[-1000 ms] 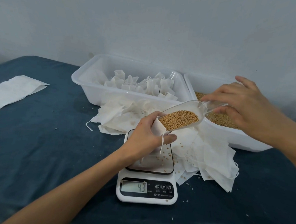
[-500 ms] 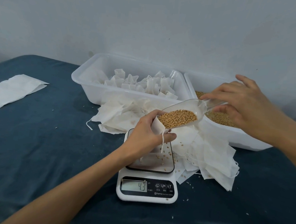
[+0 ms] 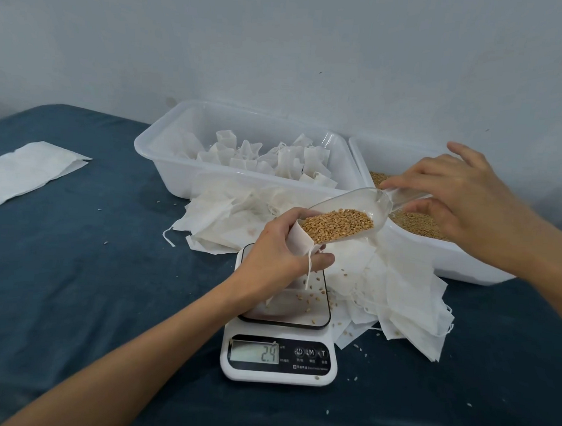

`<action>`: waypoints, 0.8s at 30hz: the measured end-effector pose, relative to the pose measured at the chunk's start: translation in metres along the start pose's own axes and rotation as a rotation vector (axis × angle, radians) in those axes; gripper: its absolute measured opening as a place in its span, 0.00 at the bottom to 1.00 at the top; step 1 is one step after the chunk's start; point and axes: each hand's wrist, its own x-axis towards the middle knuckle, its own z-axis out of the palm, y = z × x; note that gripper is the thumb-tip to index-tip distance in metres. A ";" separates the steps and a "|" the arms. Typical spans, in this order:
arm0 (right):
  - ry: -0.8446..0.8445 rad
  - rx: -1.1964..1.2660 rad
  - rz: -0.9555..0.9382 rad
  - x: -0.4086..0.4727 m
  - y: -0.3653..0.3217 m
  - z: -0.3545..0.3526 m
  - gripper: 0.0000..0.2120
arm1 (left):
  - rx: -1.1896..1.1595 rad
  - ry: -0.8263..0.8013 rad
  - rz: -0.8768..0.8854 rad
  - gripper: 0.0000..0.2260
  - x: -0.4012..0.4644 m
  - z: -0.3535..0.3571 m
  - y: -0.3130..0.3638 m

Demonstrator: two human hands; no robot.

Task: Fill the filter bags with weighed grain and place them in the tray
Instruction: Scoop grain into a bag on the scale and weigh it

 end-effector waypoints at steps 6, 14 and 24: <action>-0.001 -0.001 0.000 0.000 0.000 0.001 0.18 | 0.036 0.003 0.005 0.24 0.001 0.000 -0.001; -0.002 0.004 0.003 0.000 -0.001 0.000 0.18 | 0.056 0.002 0.017 0.24 -0.001 -0.001 0.002; 0.001 -0.001 -0.010 0.000 0.001 0.004 0.18 | 0.039 0.006 0.013 0.24 -0.001 0.000 0.002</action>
